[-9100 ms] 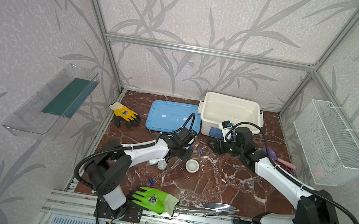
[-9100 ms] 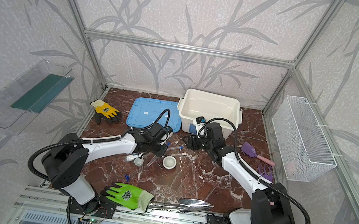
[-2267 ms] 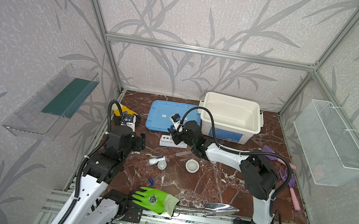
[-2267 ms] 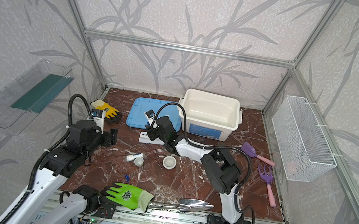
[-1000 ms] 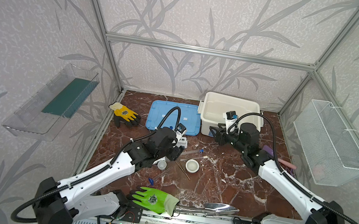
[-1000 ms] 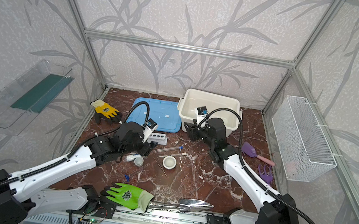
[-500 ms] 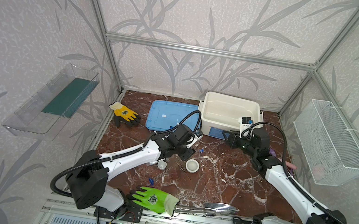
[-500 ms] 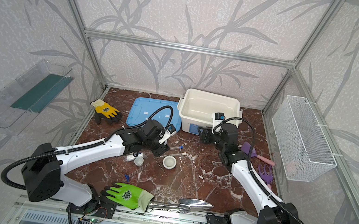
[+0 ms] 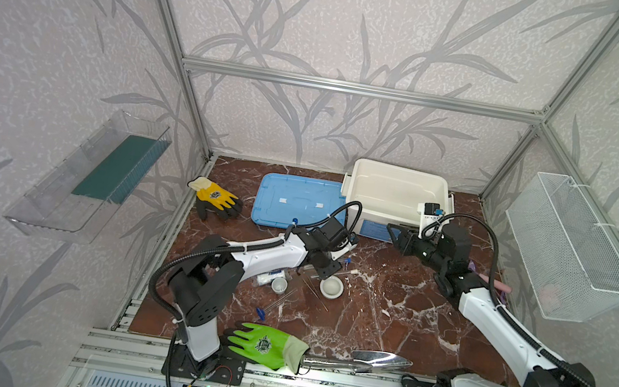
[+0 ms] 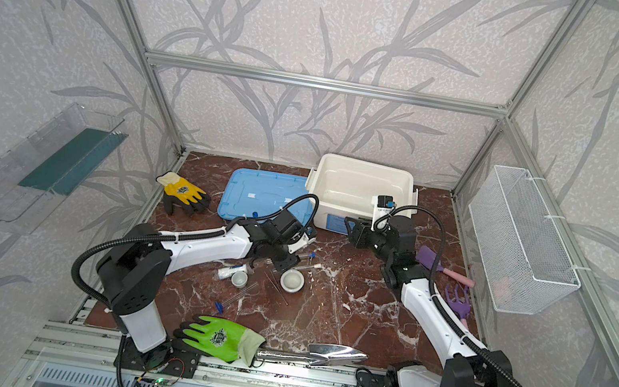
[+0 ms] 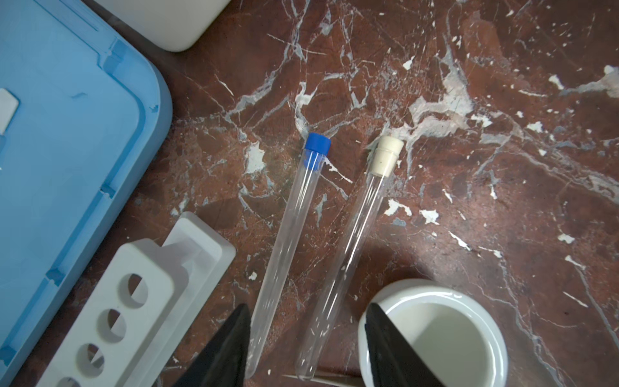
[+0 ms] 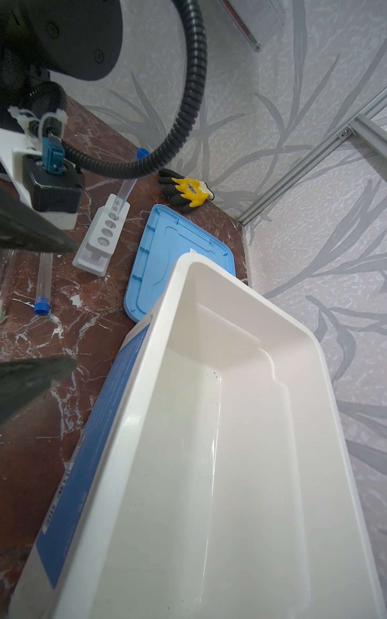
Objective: Organize the chemistry lab equipment
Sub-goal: 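Release and raise the right gripper while the left gripper reaches a second blue-capped tube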
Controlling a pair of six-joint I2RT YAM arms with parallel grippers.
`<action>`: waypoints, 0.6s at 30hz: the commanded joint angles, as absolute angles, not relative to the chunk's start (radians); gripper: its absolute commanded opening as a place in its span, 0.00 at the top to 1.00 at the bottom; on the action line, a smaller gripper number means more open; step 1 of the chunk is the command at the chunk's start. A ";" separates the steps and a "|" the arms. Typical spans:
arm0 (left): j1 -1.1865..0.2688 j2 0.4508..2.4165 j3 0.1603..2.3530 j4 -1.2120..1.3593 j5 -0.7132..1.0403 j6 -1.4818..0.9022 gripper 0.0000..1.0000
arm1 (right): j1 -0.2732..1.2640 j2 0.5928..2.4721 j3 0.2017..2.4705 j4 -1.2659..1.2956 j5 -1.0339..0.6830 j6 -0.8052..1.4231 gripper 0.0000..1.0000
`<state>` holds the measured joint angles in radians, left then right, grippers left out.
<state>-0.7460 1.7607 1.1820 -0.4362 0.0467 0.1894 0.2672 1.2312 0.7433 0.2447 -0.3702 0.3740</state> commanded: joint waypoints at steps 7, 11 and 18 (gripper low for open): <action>-0.713 1.844 1.251 -0.479 0.044 0.232 0.49 | 0.252 1.277 0.718 0.341 -0.409 0.411 0.50; -0.711 1.874 1.286 -0.489 0.062 0.233 0.55 | 0.249 1.281 0.713 0.347 -0.407 0.411 0.50; -0.709 1.923 1.317 -0.501 0.051 0.245 0.61 | 0.240 1.284 0.705 0.355 -0.407 0.413 0.50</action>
<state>-0.7105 1.9003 1.2911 -0.4652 0.0509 0.2184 0.2481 1.2774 0.7162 0.3172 -0.3962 0.4015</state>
